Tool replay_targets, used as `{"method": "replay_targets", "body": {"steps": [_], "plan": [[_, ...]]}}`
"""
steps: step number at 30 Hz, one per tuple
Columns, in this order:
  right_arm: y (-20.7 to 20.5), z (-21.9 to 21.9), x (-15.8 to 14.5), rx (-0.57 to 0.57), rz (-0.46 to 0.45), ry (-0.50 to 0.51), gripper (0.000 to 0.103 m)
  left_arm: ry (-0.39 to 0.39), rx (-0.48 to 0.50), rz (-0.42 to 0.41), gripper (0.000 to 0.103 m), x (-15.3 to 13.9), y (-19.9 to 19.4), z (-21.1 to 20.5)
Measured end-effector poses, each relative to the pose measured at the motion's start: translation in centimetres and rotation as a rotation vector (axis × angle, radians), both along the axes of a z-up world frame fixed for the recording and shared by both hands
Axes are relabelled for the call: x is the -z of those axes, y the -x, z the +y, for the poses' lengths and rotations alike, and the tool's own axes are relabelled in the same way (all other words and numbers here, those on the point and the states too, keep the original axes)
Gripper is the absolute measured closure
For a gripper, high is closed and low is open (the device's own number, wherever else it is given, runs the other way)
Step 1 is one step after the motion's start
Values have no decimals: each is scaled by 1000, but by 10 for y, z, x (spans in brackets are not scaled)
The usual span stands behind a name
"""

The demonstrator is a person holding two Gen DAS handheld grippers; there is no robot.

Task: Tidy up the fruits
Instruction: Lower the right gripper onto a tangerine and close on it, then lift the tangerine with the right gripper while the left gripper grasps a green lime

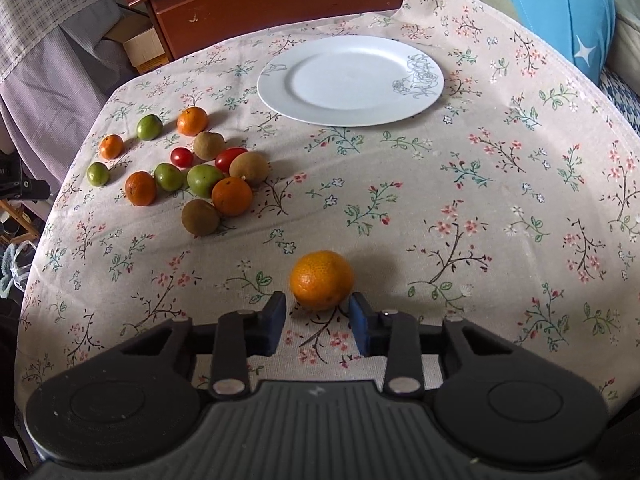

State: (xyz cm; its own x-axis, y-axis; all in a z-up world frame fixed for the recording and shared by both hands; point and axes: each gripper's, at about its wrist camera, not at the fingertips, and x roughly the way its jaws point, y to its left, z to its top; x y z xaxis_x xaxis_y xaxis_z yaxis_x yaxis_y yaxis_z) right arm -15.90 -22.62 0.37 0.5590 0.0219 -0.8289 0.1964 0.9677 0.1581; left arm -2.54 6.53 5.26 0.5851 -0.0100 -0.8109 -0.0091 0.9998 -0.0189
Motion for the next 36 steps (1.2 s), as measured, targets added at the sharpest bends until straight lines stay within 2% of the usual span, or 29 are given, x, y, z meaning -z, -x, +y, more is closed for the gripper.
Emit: {"method": "replay_targets", "body": {"steps": [4, 7, 10, 13, 19, 23, 32, 36], "plan": [[-3, 2, 0, -3, -19, -12, 73, 0, 1, -20, 1, 4, -10, -5], [-8, 6, 0, -16, -36, -33, 73, 43, 33, -58, 2, 6, -20, -9], [-13, 11, -2, -30, -69, -31, 74, -6, 31, -62, 2, 14, -36, -15], [-16, 12, -2, -28, -82, -53, 74, 20, 76, -77, 2, 20, -42, -17], [-25, 14, 0, -25, -104, -113, 74, 2, 122, -74, 2, 34, -47, -25], [-30, 18, 0, -32, -127, -104, 74, 10, 147, -105, 8, 37, -49, -31], [-31, 16, 0, -20, -136, -118, 74, -5, 170, -102, 18, 47, -54, -35], [-32, 15, 3, -18, -111, -143, 70, 4, 181, -85, 33, 51, -56, -36]]}}
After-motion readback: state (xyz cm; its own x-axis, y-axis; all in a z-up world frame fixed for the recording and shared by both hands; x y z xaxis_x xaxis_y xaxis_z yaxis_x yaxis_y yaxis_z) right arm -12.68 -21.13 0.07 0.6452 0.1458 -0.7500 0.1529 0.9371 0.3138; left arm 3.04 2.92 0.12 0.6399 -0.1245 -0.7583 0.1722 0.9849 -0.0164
